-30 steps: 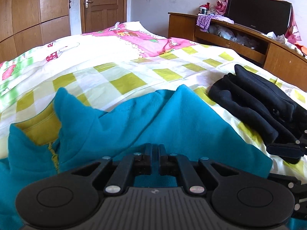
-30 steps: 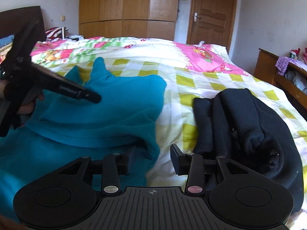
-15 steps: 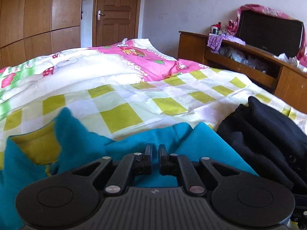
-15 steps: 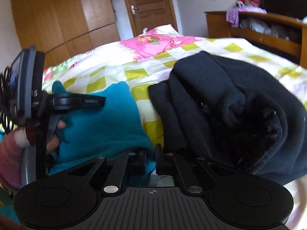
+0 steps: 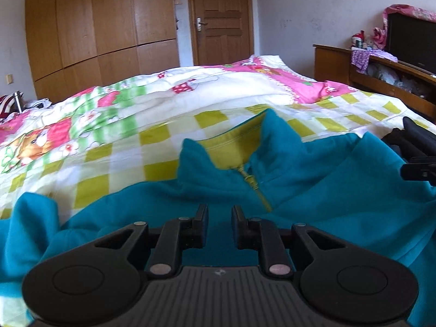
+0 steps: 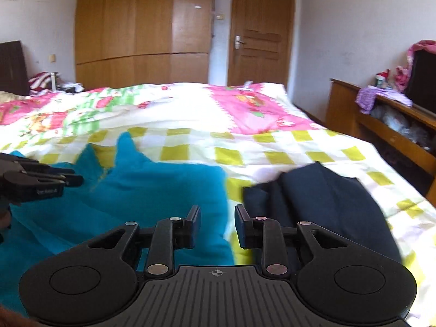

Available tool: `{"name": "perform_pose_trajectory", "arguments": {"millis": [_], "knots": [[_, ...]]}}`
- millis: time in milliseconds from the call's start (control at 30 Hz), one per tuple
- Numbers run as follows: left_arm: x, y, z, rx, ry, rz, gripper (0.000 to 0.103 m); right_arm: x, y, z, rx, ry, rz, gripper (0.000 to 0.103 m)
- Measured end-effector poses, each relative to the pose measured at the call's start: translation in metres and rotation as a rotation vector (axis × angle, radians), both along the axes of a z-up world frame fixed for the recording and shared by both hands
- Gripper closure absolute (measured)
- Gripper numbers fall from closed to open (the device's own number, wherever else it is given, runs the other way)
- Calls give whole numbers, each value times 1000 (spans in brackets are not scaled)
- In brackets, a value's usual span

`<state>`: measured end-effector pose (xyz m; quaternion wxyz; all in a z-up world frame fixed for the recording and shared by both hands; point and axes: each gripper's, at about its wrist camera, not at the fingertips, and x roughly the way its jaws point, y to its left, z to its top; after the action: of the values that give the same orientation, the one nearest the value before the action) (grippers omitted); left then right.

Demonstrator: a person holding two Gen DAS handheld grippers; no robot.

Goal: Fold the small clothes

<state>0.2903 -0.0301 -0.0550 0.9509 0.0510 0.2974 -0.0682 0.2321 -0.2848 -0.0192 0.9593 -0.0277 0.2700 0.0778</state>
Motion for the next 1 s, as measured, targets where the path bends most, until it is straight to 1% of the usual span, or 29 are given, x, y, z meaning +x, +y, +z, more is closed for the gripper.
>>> {"name": "perform_pose_trajectory", "arguments": {"millis": [33, 67, 133, 167, 200, 233, 267, 300, 367, 400, 467, 500, 533, 600, 700, 767, 800, 833, 867, 933, 967, 1000], "knots": [[-5, 7, -2, 16, 9, 22, 68, 16, 6, -9, 9, 34, -9, 81], [-10, 18, -6, 37, 30, 51, 68, 32, 6, -18, 4, 66, -45, 81], [-19, 37, -14, 52, 69, 81, 68, 65, 0, -46, -71, 169, -166, 84], [-25, 47, -17, 51, 83, 99, 67, 72, -7, -54, -72, 187, -206, 82], [-30, 56, -18, 43, 87, 114, 67, 72, -14, -55, -41, 188, -207, 79], [-35, 62, -16, 37, 86, 127, 67, 70, -14, -52, -41, 187, -213, 79], [-40, 66, -14, 34, 82, 127, 67, 65, -11, -46, -69, 176, -228, 79], [-44, 70, -13, 33, 86, 118, 67, 54, -6, -38, -108, 146, -226, 78], [-48, 76, -13, 40, 127, 99, 67, 30, 9, -24, -140, 87, -157, 76], [-49, 78, -13, 48, 141, 94, 67, 18, 20, -19, -137, 73, -90, 73], [-53, 81, -13, 64, 156, 77, 67, 0, 47, -13, -101, 75, 82, 74], [-56, 82, -12, 58, 157, 76, 67, -6, 65, -10, -86, 76, 174, 74], [-59, 84, -10, 47, 155, 80, 67, -9, 80, -9, -80, 71, 241, 74], [-67, 88, -6, 12, 146, 82, 67, -10, 117, -8, -102, 47, 367, 74], [-70, 94, -10, -44, 151, 91, 66, 9, 165, -8, -127, 26, 497, 73], [-71, 97, -13, -70, 142, 100, 66, 28, 192, -11, -136, 43, 585, 66], [-71, 97, -14, -81, 136, 102, 66, 38, 207, -13, -141, 47, 616, 59], [-72, 98, -16, -91, 133, 101, 66, 47, 218, -16, -145, 49, 632, 59], [-72, 99, -17, -97, 132, 100, 66, 56, 228, -20, -151, 65, 650, 59], [-74, 104, -20, -120, 130, 99, 66, 68, 245, -29, -150, 130, 689, 59], [-75, 106, -21, -131, 127, 100, 66, 73, 251, -33, -152, 162, 701, 62], [-77, 109, -21, -149, 124, 105, 66, 78, 257, -39, -183, 198, 688, 74]]}}
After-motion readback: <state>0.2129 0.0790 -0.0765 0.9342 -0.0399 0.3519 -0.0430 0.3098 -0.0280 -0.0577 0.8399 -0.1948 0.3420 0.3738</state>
